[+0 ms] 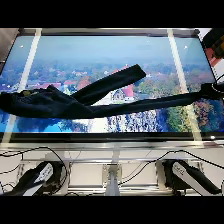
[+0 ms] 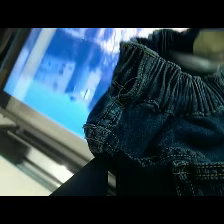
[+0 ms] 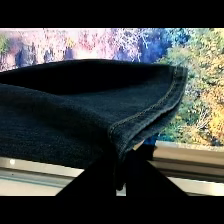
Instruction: Fold the clothes and pants, and hang the long-sleeved shirts on hangers.
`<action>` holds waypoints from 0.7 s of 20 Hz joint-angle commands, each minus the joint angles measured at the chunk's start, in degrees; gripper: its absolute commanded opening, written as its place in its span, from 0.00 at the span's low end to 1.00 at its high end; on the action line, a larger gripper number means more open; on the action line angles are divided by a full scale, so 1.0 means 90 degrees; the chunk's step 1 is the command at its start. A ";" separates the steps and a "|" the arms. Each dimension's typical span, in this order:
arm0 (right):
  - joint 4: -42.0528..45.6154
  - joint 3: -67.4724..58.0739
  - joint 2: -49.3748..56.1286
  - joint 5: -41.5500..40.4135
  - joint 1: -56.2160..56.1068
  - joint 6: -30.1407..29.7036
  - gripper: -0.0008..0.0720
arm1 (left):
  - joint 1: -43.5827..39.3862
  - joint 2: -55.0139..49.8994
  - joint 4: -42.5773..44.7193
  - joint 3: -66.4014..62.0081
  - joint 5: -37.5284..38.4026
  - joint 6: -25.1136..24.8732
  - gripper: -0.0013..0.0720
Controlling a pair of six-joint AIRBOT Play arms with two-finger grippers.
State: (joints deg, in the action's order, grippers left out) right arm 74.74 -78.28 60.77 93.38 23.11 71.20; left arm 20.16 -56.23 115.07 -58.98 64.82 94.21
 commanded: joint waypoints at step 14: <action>-0.0005 0.4359 -0.1462 -0.2171 0.0005 0.0112 0.97 | -0.0005 0.0039 0.0000 0.1022 -0.0107 0.0299 0.98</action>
State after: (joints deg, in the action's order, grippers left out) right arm 74.83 -40.77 47.99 77.32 23.14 71.40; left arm 20.16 -56.10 114.98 -47.77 64.55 94.24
